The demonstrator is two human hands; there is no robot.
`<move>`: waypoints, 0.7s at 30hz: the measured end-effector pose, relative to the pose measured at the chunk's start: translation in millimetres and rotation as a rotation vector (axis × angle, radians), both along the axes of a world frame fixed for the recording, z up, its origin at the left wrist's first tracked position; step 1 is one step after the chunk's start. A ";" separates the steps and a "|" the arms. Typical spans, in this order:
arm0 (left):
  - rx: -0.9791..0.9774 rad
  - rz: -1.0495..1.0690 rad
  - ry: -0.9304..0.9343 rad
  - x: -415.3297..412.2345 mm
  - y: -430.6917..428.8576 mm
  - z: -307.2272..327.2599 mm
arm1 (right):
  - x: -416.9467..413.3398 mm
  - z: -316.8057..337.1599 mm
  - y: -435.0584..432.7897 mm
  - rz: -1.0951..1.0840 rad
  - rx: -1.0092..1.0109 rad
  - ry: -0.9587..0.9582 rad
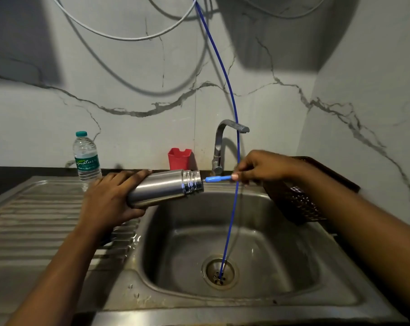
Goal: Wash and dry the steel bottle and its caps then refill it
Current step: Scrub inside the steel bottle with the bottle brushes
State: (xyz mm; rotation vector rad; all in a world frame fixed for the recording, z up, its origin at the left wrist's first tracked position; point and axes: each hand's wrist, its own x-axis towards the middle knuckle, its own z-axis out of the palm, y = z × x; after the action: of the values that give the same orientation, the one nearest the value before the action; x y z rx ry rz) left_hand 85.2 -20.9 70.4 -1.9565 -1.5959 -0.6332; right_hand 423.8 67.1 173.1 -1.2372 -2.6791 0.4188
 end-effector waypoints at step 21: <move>0.048 0.058 0.018 -6.2 -3.2 2.5 | -12.3 -4.1 10.4 0.030 -0.163 0.054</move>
State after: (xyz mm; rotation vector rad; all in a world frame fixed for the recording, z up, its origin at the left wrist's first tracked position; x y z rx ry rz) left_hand 79.0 -24.0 72.9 -1.8687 -1.6058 -0.6228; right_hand 411.6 77.5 169.0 -1.2090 -2.6654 0.6778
